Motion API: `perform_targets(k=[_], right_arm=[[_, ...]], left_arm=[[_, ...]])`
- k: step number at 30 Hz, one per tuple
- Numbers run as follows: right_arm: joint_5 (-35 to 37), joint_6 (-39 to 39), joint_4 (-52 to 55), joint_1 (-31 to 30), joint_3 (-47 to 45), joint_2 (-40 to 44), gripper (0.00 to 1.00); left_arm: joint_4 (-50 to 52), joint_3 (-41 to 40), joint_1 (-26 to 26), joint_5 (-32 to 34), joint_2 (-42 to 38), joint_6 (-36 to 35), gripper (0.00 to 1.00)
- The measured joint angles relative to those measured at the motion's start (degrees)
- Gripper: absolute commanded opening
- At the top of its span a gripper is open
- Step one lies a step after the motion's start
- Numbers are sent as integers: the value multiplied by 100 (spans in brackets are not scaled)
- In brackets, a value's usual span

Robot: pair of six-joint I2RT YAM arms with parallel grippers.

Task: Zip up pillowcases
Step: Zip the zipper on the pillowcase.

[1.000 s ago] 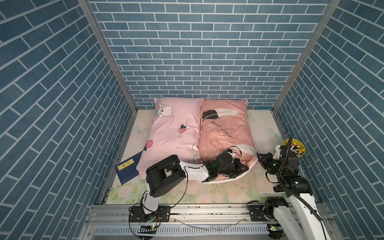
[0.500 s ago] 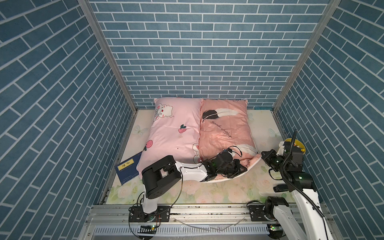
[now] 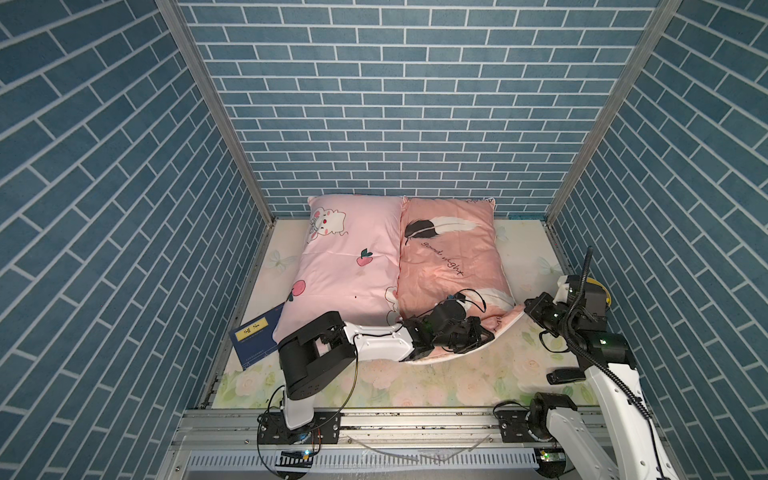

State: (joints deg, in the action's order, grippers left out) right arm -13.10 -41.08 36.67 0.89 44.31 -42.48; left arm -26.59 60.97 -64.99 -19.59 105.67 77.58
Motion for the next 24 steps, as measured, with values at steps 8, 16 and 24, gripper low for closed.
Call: perform_targets(k=[8,16,24], right_arm=[[-361,160,225,94,433,-669,35],[-964,319,415,168,514,-579,70],[-1567,538,925,170,299,149,75]], left_arm=[[20,66,63,0,11,-2,0],[166,474,334,-87,492,201,0],[138,798,855,-149,785,409,0]])
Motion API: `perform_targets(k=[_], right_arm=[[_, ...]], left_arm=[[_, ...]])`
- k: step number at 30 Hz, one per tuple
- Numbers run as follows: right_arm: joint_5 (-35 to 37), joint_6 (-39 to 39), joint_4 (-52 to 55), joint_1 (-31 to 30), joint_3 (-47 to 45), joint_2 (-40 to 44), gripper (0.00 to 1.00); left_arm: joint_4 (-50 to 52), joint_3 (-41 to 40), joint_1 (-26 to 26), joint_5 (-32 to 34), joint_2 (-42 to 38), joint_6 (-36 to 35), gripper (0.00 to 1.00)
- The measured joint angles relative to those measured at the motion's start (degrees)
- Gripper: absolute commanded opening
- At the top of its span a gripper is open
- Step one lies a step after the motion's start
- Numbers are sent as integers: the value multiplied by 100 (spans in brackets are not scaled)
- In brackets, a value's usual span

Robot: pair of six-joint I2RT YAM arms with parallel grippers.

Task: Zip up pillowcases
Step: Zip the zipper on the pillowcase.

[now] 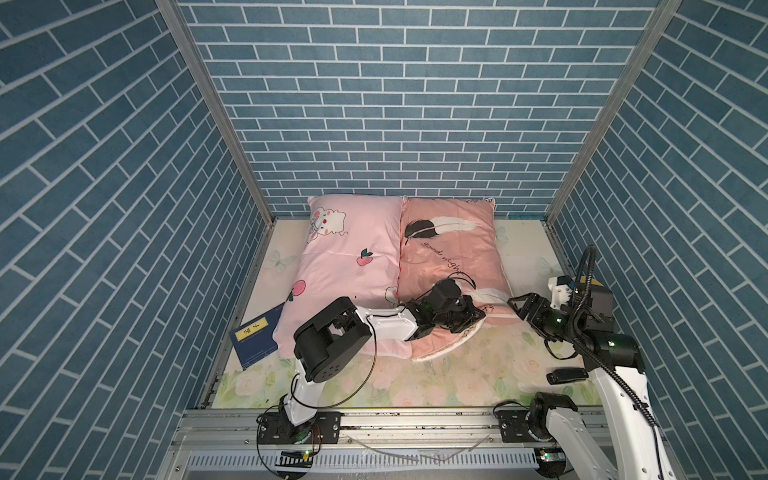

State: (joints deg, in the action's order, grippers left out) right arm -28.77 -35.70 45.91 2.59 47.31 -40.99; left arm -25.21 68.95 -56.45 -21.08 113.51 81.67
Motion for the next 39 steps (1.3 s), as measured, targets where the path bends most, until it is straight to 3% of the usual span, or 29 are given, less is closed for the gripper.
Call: perform_targets(k=[8,14,19,22,26,31,39], right_arm=[[-901,380,-22,11,63,-26,77],[-1467,772,129,15,1049,-184,77],[-1952,890,39,-33,1161,-90,50],[-1834,798,-232,-254,533,-101,36],[-1379,505,-1029,-774,-586,-446,34],[-750,98,-2686,-1045,-1663,-1141,39],[-302,-428,-4953,-1362,-2000,-2164,46]], left_arm=[[-129,101,284,-157,0,138,0],[-258,103,485,-223,0,345,0],[-260,319,640,-243,83,435,0],[-251,483,671,-254,160,463,0],[-247,511,669,-258,164,476,0],[-205,511,656,-251,164,479,0],[-203,511,581,-214,164,492,0]])
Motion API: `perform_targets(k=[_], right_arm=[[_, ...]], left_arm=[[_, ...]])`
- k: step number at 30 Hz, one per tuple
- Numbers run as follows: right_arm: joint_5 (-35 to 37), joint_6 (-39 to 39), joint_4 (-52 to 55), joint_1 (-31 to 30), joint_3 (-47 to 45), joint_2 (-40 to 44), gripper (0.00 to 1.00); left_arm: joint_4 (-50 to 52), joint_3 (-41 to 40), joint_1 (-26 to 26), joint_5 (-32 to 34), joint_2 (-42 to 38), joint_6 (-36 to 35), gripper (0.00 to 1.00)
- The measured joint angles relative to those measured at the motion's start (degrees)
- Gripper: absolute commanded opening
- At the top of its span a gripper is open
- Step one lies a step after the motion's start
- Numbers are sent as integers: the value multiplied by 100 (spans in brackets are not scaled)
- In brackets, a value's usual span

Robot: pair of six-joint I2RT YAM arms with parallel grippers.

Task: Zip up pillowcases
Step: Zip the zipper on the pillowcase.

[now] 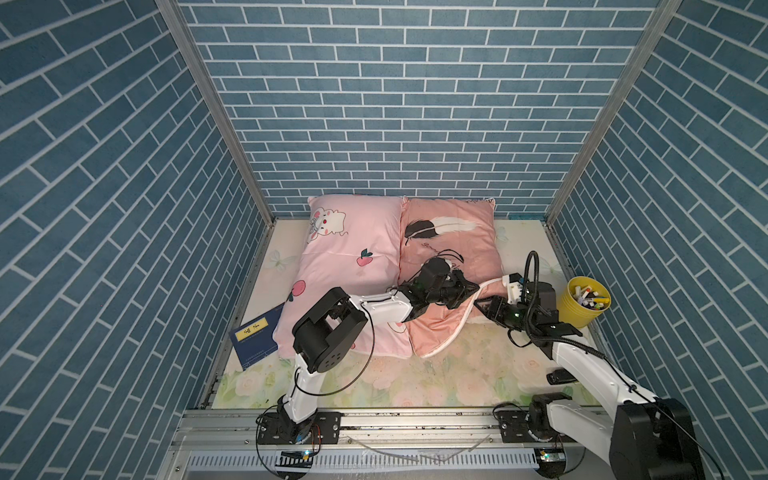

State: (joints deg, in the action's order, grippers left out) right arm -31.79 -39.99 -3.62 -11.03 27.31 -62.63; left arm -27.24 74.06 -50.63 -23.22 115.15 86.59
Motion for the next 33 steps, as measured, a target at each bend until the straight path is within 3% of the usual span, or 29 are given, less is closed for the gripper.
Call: perform_targets(k=[5,11,33], right_arm=[[184,-245,-979,-125,-227,-446,37],[245,-494,-1777,-234,-354,-863,1],[431,-879,-1080,-341,-1220,966,0]], left_arm=[[0,0,-48,2,0,7,0],[37,0,-94,50,0,20,0],[149,170,-190,85,-11,39,0]])
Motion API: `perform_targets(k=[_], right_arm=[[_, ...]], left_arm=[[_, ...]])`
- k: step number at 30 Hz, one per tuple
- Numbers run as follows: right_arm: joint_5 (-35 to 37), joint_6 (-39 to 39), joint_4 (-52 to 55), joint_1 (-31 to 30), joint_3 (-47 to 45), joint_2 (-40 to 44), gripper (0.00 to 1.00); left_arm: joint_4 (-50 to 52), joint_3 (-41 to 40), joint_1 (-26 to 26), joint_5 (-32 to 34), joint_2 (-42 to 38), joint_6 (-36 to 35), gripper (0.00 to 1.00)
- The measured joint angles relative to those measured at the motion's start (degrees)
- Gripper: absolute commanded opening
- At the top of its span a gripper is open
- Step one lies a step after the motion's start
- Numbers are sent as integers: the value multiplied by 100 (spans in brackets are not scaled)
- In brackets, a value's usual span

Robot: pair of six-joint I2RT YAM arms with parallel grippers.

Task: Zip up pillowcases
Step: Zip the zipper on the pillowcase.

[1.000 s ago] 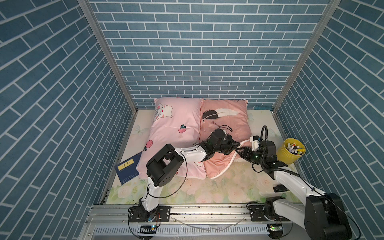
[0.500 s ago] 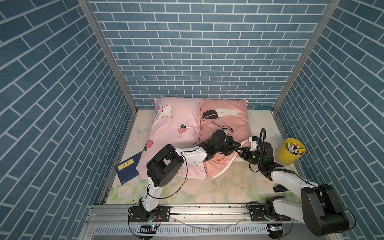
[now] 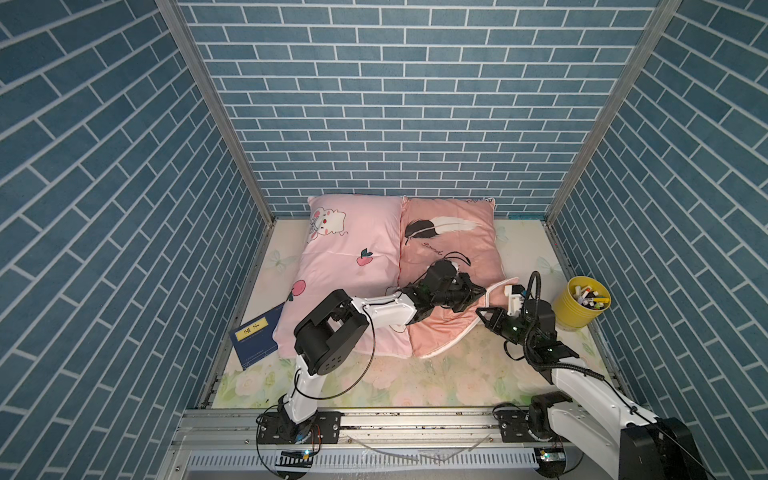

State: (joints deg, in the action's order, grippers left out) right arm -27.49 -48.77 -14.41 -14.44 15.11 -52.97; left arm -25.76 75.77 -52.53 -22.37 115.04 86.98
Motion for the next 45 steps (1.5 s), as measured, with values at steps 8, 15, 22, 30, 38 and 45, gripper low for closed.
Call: perform_targets(k=[8,15,22,30,38,45], right_arm=[[109,-20,1043,-122,4,601,16],[833,380,3650,-125,1108,1394,42],[1390,564,5001,-39,1976,1493,51],[1725,555,5364,59,2068,1419,44],[1987,599,5401,131,2068,1283,0],[2380,901,5663,280,2317,1145,0]], left_arm=[[105,212,-37,9,0,-2,0],[-96,-238,-243,61,-2,26,0],[-116,-752,-697,70,2,70,0],[-243,-820,-966,68,59,133,0],[-245,-820,-975,70,101,136,0],[-216,-761,-975,35,101,48,0]])
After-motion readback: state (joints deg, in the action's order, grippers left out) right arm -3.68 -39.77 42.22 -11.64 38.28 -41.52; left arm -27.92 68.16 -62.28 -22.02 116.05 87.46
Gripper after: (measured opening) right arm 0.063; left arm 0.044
